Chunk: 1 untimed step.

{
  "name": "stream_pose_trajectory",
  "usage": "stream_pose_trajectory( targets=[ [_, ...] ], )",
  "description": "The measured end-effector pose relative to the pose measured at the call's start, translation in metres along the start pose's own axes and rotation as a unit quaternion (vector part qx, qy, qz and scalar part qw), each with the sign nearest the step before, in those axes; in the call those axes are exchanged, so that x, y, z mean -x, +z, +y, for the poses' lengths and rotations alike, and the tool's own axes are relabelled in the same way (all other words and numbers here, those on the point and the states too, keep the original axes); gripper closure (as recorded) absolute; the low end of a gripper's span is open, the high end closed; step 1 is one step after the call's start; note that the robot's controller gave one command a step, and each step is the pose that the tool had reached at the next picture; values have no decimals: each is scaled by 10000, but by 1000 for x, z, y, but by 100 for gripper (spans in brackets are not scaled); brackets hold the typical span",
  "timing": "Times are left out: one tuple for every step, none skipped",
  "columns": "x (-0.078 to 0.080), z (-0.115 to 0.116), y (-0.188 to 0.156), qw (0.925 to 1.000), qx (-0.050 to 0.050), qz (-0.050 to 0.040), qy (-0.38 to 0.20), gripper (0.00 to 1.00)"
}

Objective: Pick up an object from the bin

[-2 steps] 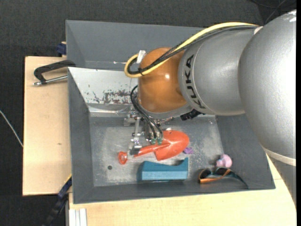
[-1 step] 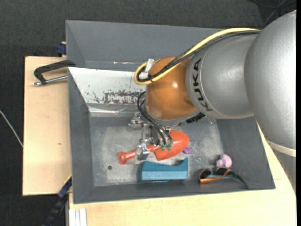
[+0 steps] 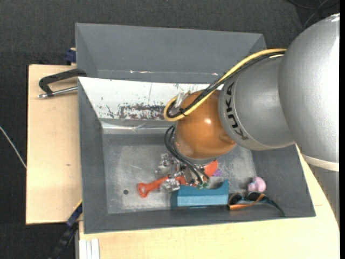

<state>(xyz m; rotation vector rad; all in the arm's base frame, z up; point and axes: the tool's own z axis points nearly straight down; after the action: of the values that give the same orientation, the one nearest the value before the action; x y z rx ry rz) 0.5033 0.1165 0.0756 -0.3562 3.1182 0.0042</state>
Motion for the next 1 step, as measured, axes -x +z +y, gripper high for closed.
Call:
stream_pose_trajectory(
  targets=[
    [0,0,0,10000,0,0,0,100]
  ],
)
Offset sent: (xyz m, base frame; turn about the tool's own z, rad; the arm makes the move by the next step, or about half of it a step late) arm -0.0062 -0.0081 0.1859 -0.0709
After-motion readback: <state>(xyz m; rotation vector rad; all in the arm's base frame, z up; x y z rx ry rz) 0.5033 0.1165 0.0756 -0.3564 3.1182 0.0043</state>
